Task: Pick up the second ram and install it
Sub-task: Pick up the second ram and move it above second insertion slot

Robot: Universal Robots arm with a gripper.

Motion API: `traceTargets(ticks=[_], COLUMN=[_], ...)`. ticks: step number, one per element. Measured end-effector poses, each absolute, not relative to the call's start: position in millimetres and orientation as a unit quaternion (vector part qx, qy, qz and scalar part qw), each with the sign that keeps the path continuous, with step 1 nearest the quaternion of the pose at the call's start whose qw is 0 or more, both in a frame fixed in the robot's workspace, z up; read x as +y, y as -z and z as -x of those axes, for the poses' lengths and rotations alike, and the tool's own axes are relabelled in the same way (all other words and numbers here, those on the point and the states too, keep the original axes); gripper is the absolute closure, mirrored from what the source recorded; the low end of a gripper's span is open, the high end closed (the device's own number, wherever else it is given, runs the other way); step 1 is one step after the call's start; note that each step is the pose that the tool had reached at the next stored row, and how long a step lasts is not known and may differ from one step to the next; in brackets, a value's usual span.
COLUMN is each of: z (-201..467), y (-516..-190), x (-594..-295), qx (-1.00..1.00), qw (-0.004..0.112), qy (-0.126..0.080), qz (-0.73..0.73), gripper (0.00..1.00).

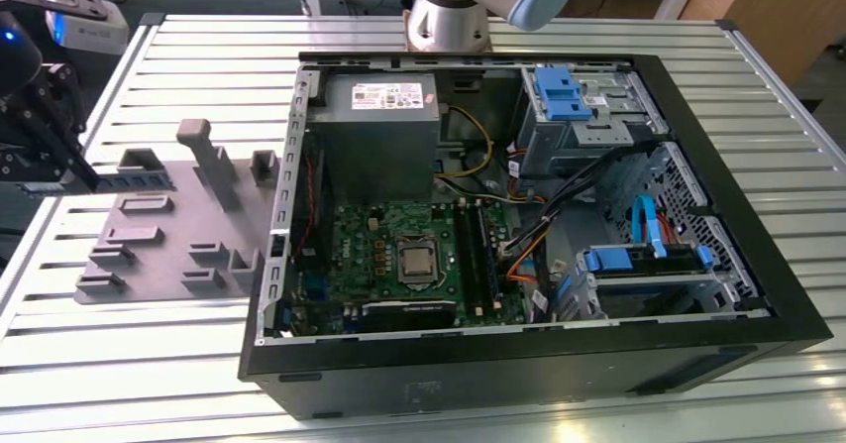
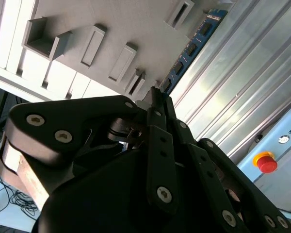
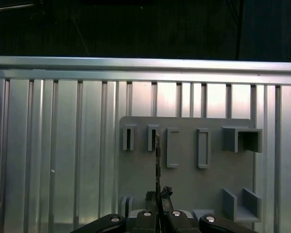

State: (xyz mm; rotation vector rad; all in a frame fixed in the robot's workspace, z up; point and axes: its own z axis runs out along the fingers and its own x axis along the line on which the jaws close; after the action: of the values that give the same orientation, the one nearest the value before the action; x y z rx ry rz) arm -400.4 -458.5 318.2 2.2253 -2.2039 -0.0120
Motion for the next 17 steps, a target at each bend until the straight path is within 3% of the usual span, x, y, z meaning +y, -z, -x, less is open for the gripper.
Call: traceTargets(ticks=[17], z=[400.4], y=[-322.4], x=[-458.5], qx=[-0.704], qw=[0.005], qy=[0.004], qz=[-0.71], gripper=[0.86])
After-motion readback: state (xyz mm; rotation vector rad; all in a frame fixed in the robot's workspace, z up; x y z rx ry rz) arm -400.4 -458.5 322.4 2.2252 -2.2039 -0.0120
